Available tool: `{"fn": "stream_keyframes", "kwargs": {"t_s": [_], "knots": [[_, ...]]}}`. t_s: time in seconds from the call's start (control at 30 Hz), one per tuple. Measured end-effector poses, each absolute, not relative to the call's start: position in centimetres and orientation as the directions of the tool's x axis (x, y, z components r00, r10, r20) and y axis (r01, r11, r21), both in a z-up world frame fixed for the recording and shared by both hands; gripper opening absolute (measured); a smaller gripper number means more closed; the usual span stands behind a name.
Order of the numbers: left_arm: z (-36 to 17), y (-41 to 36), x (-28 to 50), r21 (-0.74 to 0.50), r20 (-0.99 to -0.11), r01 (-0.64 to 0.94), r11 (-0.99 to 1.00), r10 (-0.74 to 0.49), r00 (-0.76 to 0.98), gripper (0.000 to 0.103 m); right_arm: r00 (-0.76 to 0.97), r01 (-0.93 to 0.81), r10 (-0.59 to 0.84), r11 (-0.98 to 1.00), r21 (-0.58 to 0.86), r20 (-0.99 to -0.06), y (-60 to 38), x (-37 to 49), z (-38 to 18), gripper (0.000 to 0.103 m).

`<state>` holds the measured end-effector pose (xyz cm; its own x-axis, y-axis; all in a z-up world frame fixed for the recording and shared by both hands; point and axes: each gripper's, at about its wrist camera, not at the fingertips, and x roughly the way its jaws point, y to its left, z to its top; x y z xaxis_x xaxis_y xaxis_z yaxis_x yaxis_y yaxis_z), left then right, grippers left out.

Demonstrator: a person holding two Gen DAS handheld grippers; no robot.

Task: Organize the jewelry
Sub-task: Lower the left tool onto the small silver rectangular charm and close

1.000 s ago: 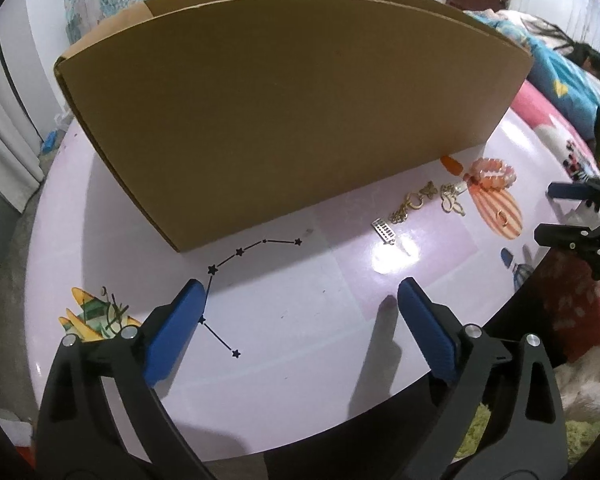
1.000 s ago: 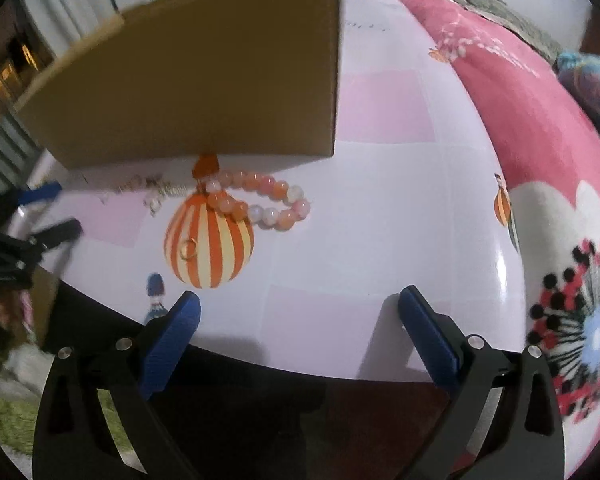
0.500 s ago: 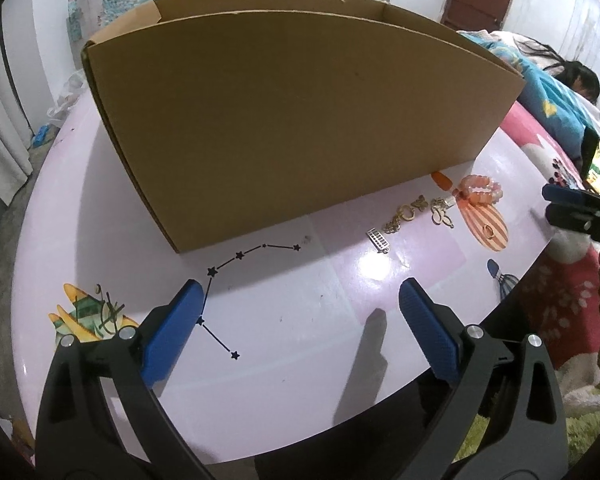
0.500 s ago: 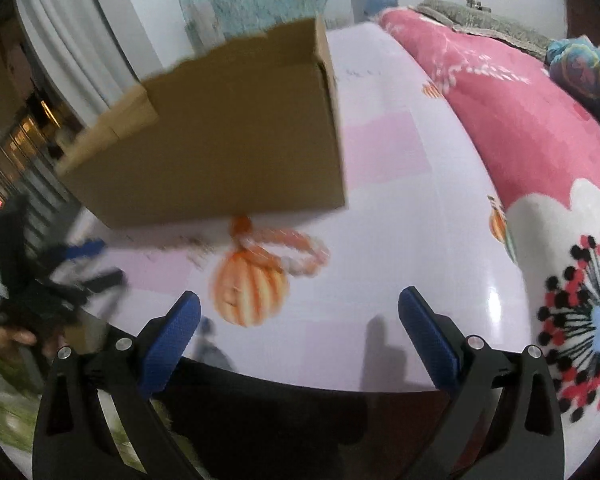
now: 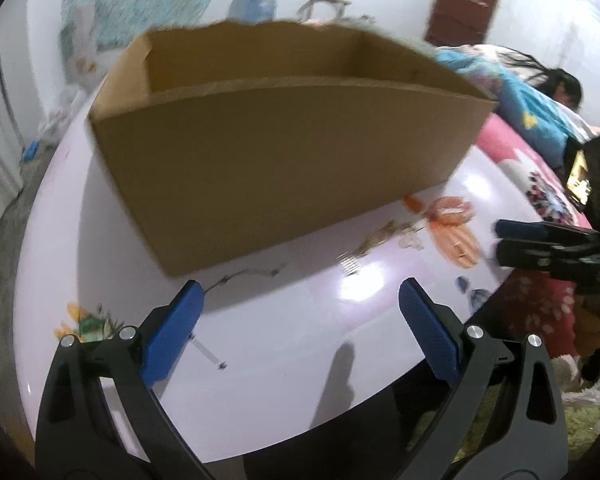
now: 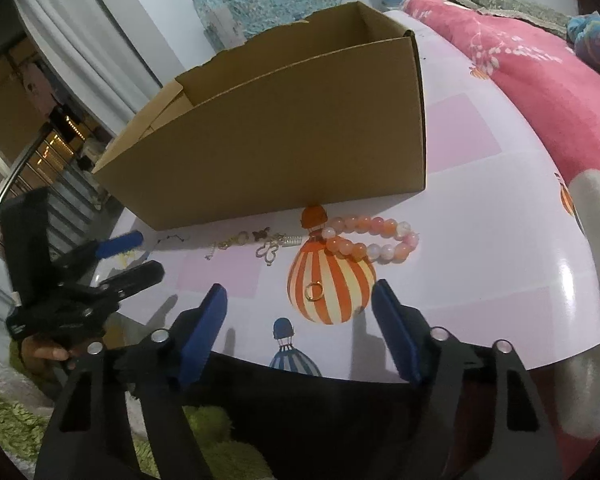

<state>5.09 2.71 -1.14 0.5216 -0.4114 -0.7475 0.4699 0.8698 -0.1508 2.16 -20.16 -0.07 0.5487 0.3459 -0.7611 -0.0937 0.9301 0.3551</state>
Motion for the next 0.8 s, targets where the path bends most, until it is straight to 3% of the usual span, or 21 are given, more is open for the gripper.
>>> {"fn": "stream_keyframes", "kwargs": {"t_s": [0.1, 0.13, 0.23, 0.47, 0.8], "knots": [[-0.7, 1.1, 4.5, -0.085, -0.735, 0.518, 0.851, -0.405, 0.543, 0.087, 0.538, -0.087, 0.324, 0.94, 0.331, -0.779, -19.9, 2.5, -0.5, 0.062], [-0.7, 0.5, 4.4, -0.067, -0.738, 0.532, 0.844, -0.4, 0.543, 0.078, 0.534, -0.082, 0.313, 0.944, 0.32, -0.786, -19.9, 2.7, -0.6, 0.059], [-1.0, -0.3, 4.4, -0.077, -0.749, 0.553, 0.83, -0.414, 0.517, 0.065, 0.533, -0.074, 0.307, 0.945, 0.318, -0.789, -20.0, 2.8, -0.8, 0.053], [-1.8, -2.2, 4.9, -0.038, -0.778, 0.59, 0.806, -0.394, 0.489, 0.038, 0.547, -0.075, 0.307, 0.944, 0.32, -0.779, -20.4, 2.8, -0.6, 0.048], [-2.5, -2.0, 5.8, 0.023, -0.816, 0.641, 0.767, -0.356, 0.456, 0.034, 0.54, -0.082, 0.337, 0.933, 0.35, -0.771, -20.1, 3.2, -1.0, 0.048]]}}
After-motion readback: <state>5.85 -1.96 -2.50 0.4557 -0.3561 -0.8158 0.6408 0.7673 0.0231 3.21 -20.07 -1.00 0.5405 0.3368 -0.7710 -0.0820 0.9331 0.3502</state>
